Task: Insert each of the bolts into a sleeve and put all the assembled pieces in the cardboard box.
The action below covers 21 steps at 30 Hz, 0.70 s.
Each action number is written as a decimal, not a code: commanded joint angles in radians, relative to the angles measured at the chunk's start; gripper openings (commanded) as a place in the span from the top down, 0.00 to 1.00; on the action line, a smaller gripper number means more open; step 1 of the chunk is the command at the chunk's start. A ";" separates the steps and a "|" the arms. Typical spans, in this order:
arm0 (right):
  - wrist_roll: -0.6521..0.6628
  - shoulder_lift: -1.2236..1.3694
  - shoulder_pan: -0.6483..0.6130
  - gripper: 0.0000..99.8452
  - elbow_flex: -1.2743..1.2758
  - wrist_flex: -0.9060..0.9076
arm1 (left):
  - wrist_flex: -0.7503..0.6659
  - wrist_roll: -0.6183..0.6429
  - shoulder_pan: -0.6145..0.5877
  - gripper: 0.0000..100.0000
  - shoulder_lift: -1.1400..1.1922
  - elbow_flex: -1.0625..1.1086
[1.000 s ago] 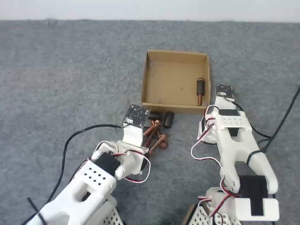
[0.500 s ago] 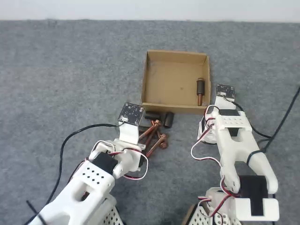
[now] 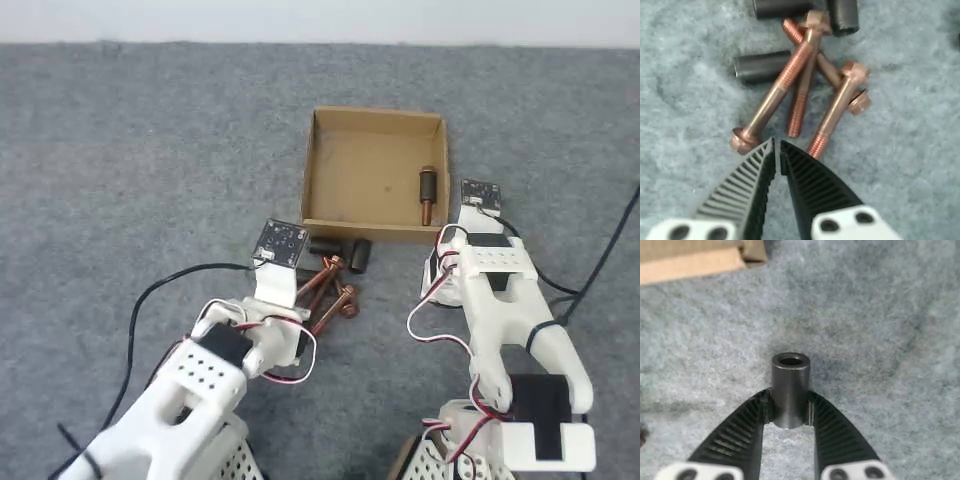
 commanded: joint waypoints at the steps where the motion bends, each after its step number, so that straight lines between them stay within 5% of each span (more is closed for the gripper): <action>1: 0.014 -0.027 0.005 0.99 -0.008 -0.010 | -0.046 0.017 -0.006 0.99 0.160 -0.096; 10: 0.014 -0.027 0.005 0.99 -0.008 -0.008 | -0.120 0.055 -0.017 0.99 0.308 -0.140; 21: 0.014 -0.027 0.005 0.99 -0.008 -0.004 | -0.245 0.078 -0.203 0.99 0.370 -0.173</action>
